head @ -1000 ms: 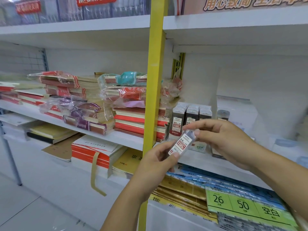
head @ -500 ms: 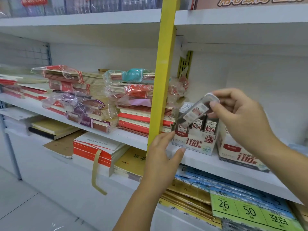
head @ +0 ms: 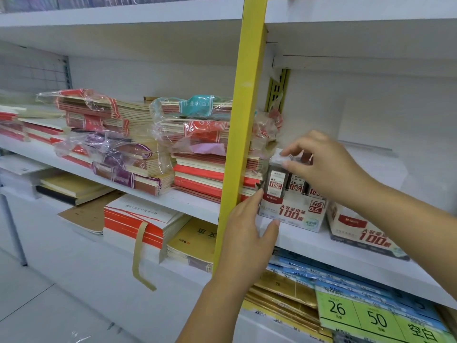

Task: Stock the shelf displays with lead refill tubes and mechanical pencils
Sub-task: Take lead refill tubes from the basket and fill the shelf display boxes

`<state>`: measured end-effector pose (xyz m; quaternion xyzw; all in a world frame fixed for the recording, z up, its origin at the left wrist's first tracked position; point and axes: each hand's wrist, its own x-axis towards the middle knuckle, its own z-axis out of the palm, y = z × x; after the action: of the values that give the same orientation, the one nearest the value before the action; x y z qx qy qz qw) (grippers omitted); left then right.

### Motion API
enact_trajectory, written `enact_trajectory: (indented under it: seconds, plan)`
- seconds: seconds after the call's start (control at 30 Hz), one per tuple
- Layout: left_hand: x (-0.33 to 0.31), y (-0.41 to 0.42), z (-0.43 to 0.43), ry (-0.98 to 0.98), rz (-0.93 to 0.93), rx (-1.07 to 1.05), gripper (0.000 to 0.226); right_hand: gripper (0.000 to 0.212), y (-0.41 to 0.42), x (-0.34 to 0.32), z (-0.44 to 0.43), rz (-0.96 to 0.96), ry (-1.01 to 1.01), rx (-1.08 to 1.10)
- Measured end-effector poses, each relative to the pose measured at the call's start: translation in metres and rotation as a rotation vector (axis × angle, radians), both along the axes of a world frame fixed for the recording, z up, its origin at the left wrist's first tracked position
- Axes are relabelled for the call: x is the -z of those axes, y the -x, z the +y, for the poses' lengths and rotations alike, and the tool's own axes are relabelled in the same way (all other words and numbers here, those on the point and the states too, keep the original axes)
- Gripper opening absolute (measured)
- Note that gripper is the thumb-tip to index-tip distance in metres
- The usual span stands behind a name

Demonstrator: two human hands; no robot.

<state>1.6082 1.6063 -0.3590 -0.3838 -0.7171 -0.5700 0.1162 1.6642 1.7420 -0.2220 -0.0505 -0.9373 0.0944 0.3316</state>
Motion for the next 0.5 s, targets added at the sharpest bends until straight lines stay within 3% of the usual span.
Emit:
enact_trajectory:
  seconds: [0.13, 0.23, 0.37, 0.5]
  plan:
    - [0.001, -0.001, -0.001, 0.005, -0.06, 0.019, 0.058, 0.025, 0.002, 0.01, -0.002, 0.009, -0.184, 0.103]
    - [-0.001, -0.014, -0.008, 0.005, -0.043, 0.006, 0.057, 0.03, -0.018, 0.017, -0.01, 0.093, -0.185, 0.049]
    - [0.016, -0.037, -0.022, 0.046, 0.02, -0.029, 0.045, 0.025, -0.078, 0.059, -0.026, 0.276, 0.066, -0.183]
    - [0.074, -0.06, -0.043, 0.311, -0.006, 0.101, 0.04, 0.021, -0.132, 0.14, -0.028, 0.187, 0.401, -0.196]
